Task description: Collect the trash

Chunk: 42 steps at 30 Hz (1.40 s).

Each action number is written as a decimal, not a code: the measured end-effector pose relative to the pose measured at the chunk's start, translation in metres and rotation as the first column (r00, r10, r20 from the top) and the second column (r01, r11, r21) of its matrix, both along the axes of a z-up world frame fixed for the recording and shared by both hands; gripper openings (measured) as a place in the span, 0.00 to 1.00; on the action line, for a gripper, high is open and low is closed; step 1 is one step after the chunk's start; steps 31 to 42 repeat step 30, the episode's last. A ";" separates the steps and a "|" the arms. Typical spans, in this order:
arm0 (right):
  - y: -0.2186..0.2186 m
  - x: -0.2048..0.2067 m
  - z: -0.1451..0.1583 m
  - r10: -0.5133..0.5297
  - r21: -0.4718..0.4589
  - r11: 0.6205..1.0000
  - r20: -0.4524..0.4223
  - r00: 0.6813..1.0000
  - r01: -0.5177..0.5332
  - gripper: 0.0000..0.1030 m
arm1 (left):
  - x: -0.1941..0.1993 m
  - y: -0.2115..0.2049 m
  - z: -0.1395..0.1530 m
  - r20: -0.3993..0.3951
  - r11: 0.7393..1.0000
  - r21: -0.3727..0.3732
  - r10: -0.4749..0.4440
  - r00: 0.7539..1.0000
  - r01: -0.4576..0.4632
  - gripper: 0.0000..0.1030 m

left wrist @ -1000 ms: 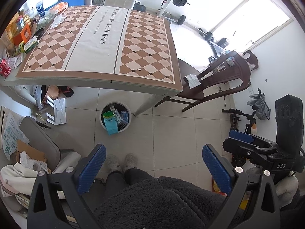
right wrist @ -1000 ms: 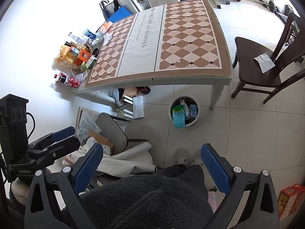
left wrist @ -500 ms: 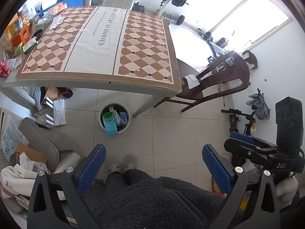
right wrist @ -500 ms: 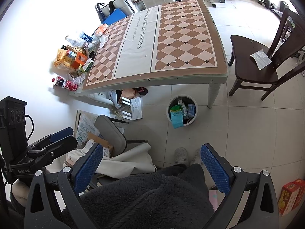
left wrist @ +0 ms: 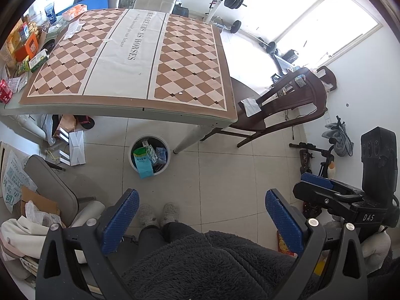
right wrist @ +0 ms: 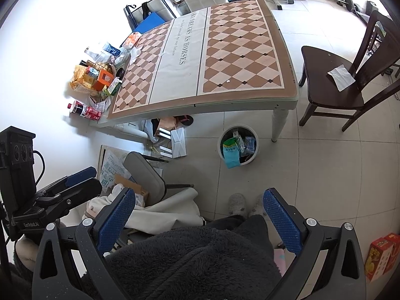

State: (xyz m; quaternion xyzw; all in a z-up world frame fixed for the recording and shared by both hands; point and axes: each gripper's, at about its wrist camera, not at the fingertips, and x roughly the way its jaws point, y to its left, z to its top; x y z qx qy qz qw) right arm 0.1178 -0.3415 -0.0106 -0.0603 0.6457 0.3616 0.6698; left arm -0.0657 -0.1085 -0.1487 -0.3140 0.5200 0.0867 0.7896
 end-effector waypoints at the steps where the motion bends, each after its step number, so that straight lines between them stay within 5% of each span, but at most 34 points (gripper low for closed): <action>1: 0.002 -0.001 0.000 -0.001 -0.001 1.000 -0.001 1.000 0.001 1.00 | 0.000 0.000 0.000 0.000 1.000 -0.002 0.001 1.000 -0.001 1.00; 42: 0.003 -0.004 0.001 -0.005 0.000 1.000 0.002 1.000 0.005 1.00 | 0.003 0.000 0.002 0.008 1.000 -0.005 -0.001 1.000 0.001 1.00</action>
